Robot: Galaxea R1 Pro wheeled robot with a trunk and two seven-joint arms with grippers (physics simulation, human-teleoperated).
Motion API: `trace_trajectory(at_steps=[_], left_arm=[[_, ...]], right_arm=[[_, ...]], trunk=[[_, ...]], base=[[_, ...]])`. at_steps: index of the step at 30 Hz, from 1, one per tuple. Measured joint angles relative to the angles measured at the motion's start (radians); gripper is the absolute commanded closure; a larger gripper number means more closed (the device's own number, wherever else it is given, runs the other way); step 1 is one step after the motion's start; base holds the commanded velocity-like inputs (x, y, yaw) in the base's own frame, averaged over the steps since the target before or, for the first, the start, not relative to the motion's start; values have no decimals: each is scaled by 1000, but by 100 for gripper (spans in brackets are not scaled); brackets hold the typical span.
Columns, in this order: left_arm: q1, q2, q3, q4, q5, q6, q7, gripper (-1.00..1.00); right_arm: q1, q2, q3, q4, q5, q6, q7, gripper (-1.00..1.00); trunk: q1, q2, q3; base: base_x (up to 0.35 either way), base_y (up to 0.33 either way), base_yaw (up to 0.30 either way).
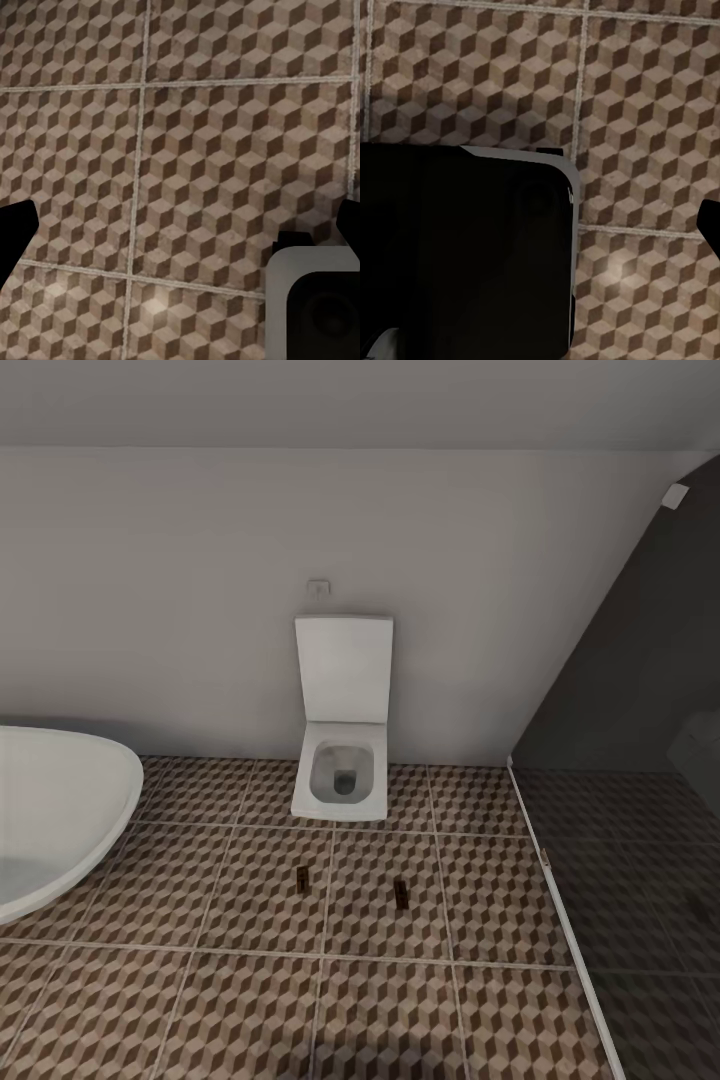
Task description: Take the four mousetraps from the cabinet in the bathroom and place them on the bathroom floor. Make sure all four end up on the same floor surface, and ensure that at least two of them are either under or directly next to the same bathroom sink.
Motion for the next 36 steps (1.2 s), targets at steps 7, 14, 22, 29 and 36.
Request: trace_trajectory(at_steps=[7,14,22,29,36], left_arm=[[0,0,0,0,0,0,0,-100],[0,0,0,0,0,0,0,-100],[0,0,0,0,0,0,0,-100],[0,0,0,0,0,0,0,-100],[0,0,0,0,0,0,0,-100]], right_arm=[[0,0,0,0,0,0,0,-100],[0,0,0,0,0,0,0,-100],[0,0,0,0,0,0,0,-100],[0,0,0,-1,0,0,0,-100],[0,0,0,0,0,0,0,-100]], trunk=[[0,0,0],[0,0,0],[0,0,0],[0,0,0],[0,0,0]], base=[[0,0,0],[0,0,0],[0,0,0],[0,0,0],[0,0,0]])
